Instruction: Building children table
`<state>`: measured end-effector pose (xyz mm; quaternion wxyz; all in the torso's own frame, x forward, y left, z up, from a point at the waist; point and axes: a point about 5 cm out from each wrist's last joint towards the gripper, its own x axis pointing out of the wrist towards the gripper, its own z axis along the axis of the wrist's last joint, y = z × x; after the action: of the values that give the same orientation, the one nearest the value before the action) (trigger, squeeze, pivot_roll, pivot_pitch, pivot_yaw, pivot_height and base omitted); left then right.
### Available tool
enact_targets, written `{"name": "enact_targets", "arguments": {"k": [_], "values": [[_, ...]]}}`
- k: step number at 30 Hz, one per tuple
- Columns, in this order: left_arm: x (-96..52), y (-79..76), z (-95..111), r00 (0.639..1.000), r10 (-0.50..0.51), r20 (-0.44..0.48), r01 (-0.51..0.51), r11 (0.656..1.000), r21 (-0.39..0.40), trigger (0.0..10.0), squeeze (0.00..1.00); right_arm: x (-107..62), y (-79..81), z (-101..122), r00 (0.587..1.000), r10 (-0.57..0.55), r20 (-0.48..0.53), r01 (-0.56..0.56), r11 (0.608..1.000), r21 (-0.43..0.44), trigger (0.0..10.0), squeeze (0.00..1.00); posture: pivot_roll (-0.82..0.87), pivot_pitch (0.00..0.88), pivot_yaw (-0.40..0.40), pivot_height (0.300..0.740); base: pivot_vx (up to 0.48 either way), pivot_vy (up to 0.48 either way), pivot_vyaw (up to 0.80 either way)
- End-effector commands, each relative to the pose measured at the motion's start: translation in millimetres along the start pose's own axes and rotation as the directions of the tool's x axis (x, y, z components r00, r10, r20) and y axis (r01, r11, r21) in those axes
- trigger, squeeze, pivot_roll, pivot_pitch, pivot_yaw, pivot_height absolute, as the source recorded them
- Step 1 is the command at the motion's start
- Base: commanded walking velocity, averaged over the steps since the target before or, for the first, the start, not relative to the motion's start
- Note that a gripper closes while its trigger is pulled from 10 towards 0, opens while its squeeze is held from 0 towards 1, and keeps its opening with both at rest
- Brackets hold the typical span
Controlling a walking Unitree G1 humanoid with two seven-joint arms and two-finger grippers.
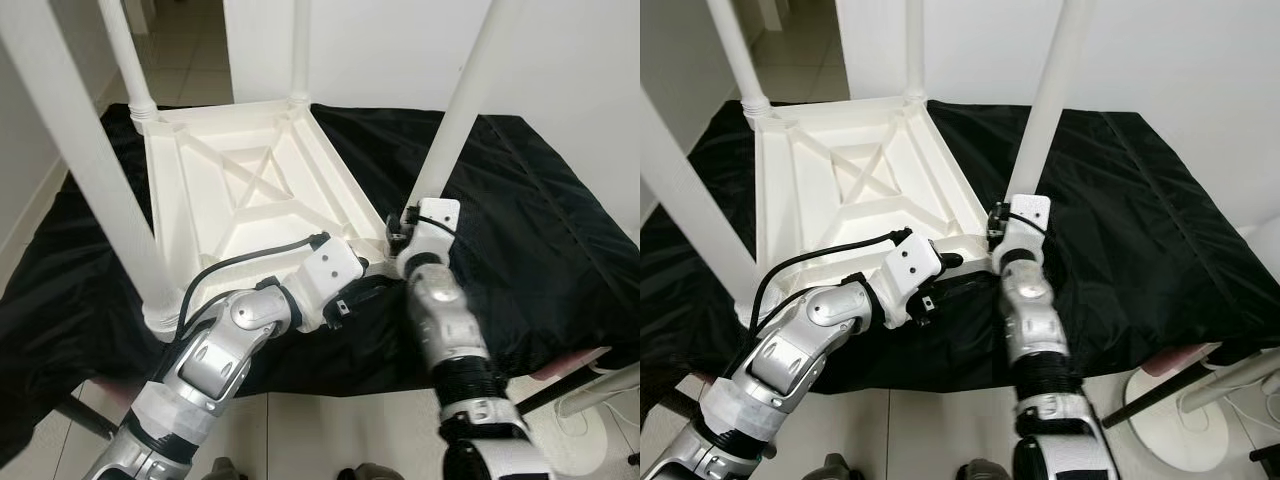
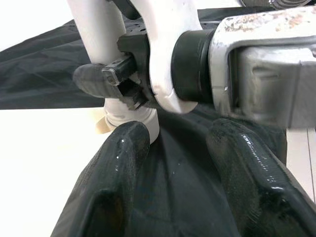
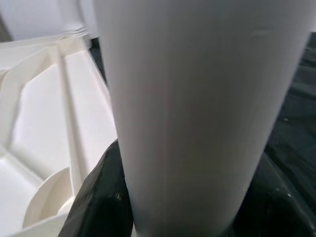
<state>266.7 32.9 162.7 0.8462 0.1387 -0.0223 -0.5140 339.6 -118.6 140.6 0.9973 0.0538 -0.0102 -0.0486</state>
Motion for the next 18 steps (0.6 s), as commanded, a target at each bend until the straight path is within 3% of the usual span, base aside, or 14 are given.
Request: {"name": "enact_targets", "arguments": {"k": [1,7,8,12,18], "values": [[0.1,-2.2,1,1.000,-0.023,-0.007,0.023,1.000,0.004,10.0,0.00,-1.4,4.1,-3,1.000,-0.005,-0.023,0.006,0.998,0.061,10.0,0.00,-0.03,0.000,-0.019,0.740,0.000,0.000,0.00],[-0.9,-1.6,0,1.000,-0.021,-0.010,0.021,1.000,0.004,10.0,0.00,0.1,1.1,4,1.000,-0.003,-0.006,0.003,0.998,0.059,10.0,0.00,-0.03,0.000,-0.022,0.740,0.000,0.000,0.00],[-0.9,-1.5,0,1.000,-0.020,-0.011,0.020,1.000,0.005,10.0,0.00,-0.4,0.2,7,1.000,-0.004,0.006,0.003,0.998,0.056,10.0,1.00,-0.03,0.000,-0.024,0.740,0.000,0.000,0.00],[-0.6,-1.8,0,1.000,-0.017,-0.009,0.017,1.000,0.003,10.0,0.00,-6.5,-8.1,17,0.994,0.086,0.067,-0.090,0.995,0.051,10.0,1.00,-0.03,0.000,-0.025,0.740,0.000,0.000,0.00],[-0.4,-2.5,0,1.000,-0.018,-0.009,0.018,1.000,0.004,10.0,0.00,-9.1,-18.6,16,0.987,0.147,0.070,-0.150,0.988,0.027,10.0,1.00,-0.02,0.000,-0.029,0.740,0.000,0.000,0.00]]}}
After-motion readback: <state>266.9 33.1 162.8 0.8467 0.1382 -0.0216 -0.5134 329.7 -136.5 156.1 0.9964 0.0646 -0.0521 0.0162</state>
